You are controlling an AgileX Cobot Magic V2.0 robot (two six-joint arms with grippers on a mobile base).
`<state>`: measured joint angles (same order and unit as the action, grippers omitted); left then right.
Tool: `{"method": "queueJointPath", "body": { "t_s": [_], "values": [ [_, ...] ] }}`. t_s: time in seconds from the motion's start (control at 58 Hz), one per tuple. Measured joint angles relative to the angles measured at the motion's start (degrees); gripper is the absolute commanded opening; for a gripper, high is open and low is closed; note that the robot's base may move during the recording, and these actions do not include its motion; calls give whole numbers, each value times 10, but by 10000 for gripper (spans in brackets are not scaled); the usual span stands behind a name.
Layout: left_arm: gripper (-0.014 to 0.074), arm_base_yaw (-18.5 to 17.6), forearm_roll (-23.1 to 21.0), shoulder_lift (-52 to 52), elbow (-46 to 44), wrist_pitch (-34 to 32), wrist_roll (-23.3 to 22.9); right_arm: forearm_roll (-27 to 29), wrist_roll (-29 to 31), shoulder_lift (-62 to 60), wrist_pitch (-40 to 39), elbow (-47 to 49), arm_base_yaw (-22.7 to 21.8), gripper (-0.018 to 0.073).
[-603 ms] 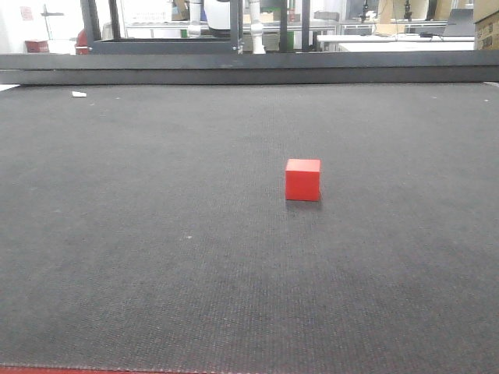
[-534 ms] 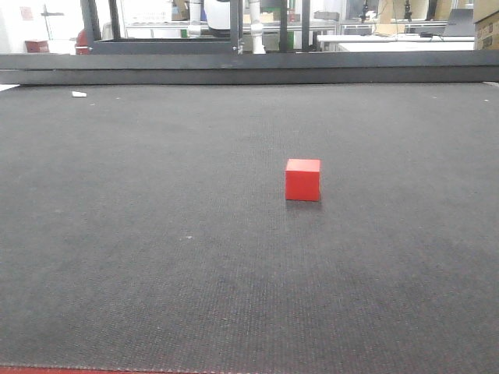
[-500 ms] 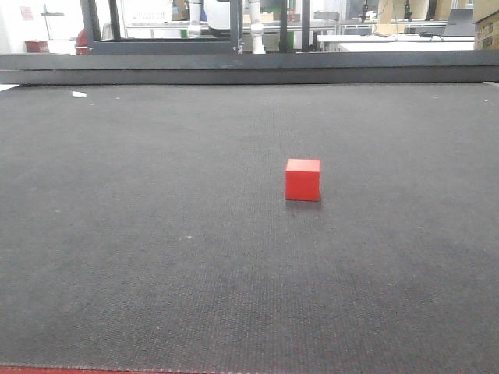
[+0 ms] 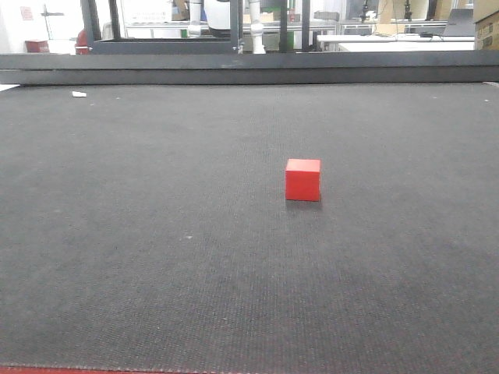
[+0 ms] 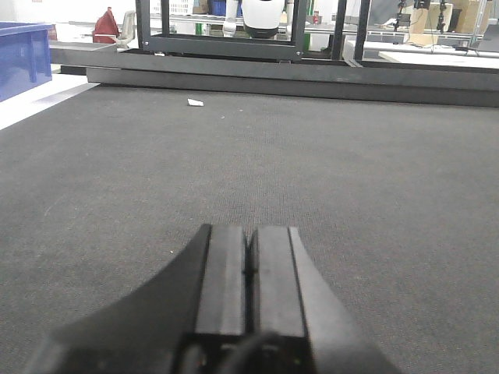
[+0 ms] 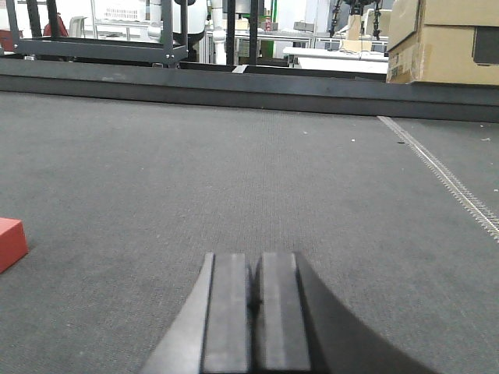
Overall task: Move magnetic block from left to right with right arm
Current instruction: 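Move the right gripper toward the red cube on the table, then lower the open right gripper over the red cube and close it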
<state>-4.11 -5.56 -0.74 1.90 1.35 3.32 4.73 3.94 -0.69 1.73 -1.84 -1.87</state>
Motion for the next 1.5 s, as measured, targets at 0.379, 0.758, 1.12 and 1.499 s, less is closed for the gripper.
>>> {"method": "queueJointPath", "body": {
  "t_s": [0.379, 0.758, 1.12, 1.499],
  "values": [
    [-126, 0, 0, 0, 0, 0, 0, 0, 0, 0, -17, 0, 0, 57],
    [-126, 0, 0, 0, 0, 0, 0, 2, 0, 74, 94, 198, 0, 106],
    [-126, 0, 0, 0, 0, 0, 0, 2, 0, 331, 133, 339, 19, 559],
    [-126, 0, 0, 0, 0, 0, 0, -15, -62, 620, 213, 529, 217, 559]
  ]
}}
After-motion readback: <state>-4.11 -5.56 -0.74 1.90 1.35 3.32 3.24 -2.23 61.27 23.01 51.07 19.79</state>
